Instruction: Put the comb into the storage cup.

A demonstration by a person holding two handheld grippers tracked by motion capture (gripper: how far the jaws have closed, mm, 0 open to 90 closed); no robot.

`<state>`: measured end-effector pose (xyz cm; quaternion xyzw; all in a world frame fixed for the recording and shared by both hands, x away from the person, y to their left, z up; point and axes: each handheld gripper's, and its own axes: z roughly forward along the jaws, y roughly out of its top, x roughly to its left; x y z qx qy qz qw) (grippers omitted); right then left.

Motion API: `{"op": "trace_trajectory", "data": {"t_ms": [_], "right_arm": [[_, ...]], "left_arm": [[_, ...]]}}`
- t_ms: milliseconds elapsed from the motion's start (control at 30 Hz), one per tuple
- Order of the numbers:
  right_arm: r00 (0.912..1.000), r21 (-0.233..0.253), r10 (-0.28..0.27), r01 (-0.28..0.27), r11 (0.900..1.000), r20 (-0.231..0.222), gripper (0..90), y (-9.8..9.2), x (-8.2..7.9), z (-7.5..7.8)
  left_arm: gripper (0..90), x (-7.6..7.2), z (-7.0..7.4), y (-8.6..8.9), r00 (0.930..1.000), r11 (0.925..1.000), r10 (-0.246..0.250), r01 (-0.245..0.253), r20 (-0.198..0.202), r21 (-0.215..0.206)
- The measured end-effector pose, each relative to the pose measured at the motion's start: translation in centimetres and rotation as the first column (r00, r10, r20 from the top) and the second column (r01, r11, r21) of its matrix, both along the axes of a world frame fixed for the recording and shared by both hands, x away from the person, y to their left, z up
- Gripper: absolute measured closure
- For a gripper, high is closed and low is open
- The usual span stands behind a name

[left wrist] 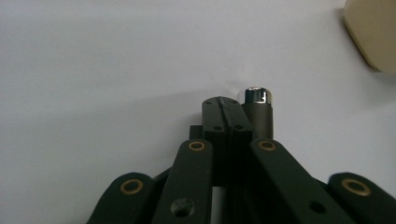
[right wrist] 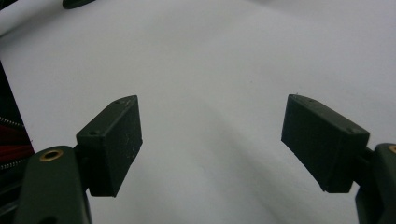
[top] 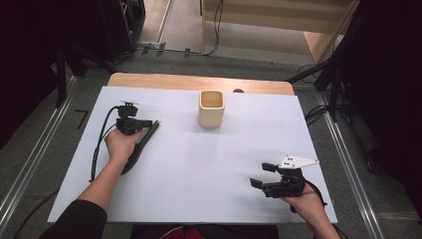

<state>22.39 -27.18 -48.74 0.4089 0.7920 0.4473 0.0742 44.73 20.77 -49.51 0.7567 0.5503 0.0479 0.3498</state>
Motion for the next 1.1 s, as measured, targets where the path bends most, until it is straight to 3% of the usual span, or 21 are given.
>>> {"op": "trace_trajectory", "data": {"t_ms": [533,933,1100], "right_arm": [[1.0000,-0.002,0.001,-0.001,1.000,0.002,18.5,0.0,0.0,0.0],[1.0000,0.000,-0.002,0.002,1.000,-0.001,18.5,0.1,0.0,0.0],[1.0000,0.000,0.000,0.000,1.000,0.001,18.5,0.1,0.1,0.0]], "left_arm": [[90.0,-0.9,0.0,-1.9,0.9966,0.9965,-0.082,0.082,-0.010,0.016],[90.0,-2.1,0.2,-2.5,0.9927,0.9930,-0.117,0.118,-0.028,0.011],[90.0,-2.5,0.3,-2.5,0.9907,0.9906,-0.132,0.133,-0.034,0.032]]}}
